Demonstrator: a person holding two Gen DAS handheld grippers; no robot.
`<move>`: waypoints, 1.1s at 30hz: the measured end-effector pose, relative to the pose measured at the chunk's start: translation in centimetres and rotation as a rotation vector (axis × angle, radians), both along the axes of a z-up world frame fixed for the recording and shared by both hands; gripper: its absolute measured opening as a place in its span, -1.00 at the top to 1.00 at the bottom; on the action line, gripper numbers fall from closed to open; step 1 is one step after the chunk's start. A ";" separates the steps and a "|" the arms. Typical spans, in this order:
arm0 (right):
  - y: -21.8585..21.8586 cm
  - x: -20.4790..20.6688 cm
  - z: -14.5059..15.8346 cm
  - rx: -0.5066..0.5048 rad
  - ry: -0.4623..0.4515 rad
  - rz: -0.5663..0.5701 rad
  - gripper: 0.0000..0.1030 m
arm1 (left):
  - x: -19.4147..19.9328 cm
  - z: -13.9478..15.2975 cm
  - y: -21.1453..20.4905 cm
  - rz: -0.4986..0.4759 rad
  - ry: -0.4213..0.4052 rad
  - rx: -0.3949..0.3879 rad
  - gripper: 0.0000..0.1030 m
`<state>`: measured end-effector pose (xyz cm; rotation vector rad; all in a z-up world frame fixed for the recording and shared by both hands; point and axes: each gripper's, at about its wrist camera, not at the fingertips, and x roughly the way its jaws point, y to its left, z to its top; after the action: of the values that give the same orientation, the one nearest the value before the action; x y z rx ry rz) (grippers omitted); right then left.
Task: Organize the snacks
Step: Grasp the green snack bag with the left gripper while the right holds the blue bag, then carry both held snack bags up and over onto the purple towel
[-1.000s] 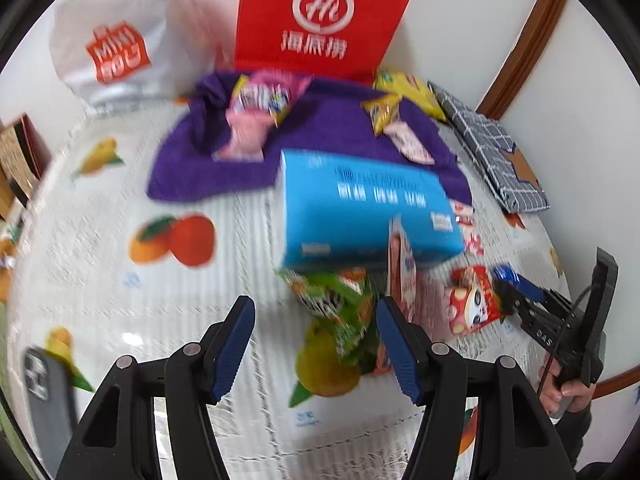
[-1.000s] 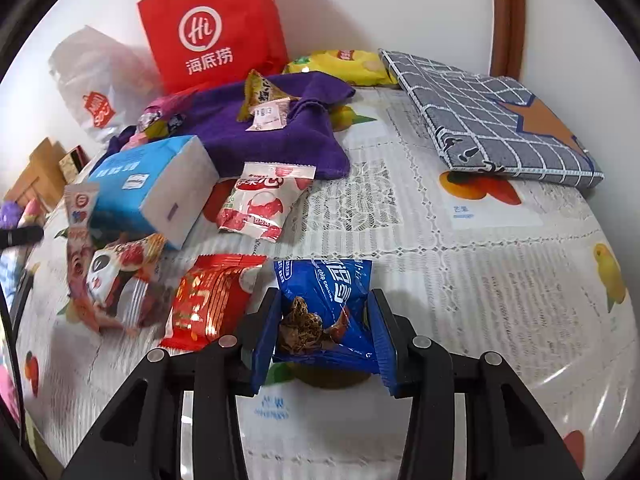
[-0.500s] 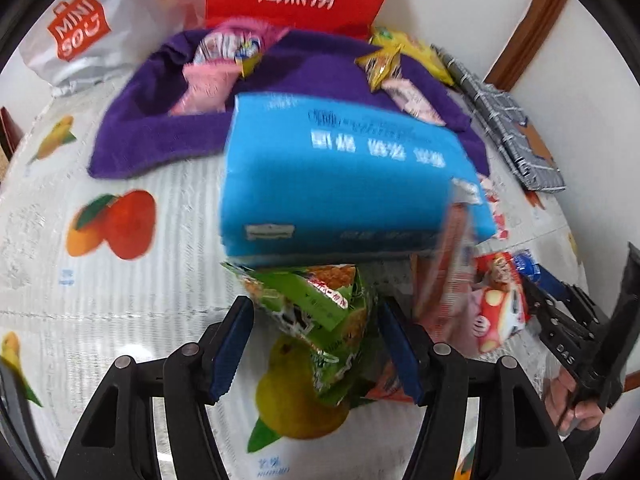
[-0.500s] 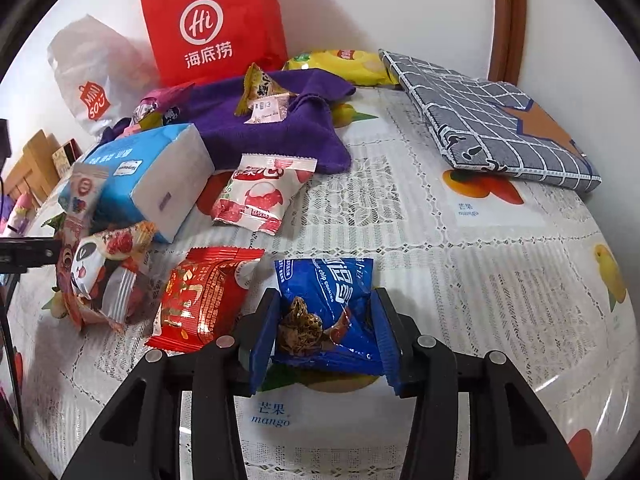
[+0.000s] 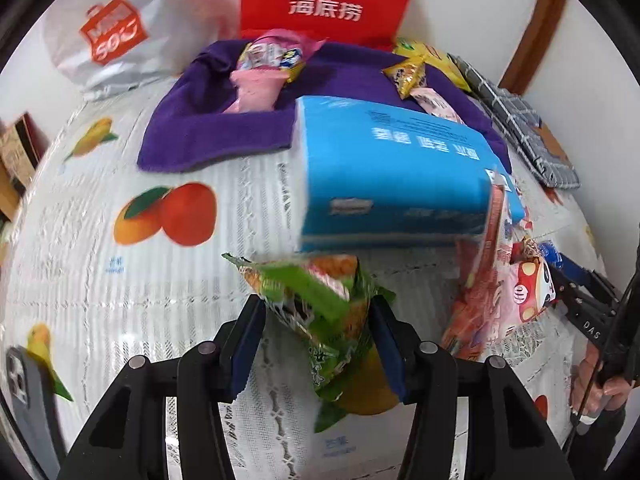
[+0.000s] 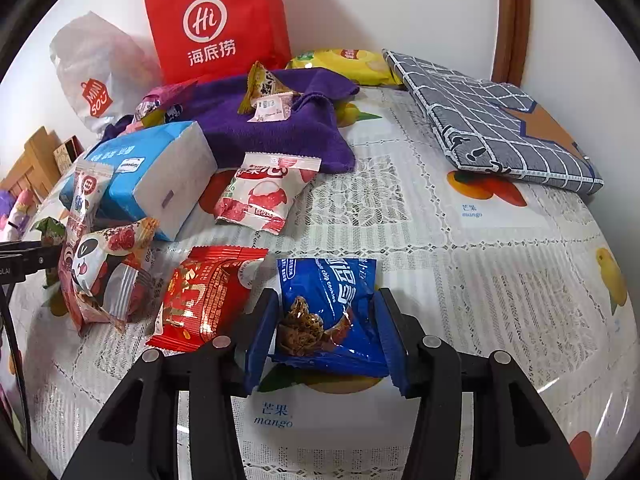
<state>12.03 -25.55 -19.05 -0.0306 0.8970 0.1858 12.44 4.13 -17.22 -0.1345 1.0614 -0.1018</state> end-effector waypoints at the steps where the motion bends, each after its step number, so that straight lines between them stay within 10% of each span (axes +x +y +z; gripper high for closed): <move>1: 0.1 0.0 0.0 -0.003 0.000 0.003 -0.04 | 0.0 -0.2 0.3 0.001 0.004 -0.025 -0.01; 20: 0.4 0.0 -0.1 -0.018 0.000 0.010 -0.08 | -1.3 -1.0 -1.7 0.004 -0.197 0.025 0.05; 33: 0.4 0.0 -0.2 -0.004 0.001 0.017 -0.12 | -1.3 -1.0 -2.2 -0.003 -0.187 0.060 0.04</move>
<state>12.07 -25.15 -19.21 -0.0420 0.8986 0.1996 11.16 1.92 -18.25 -0.0677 0.8771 -0.0837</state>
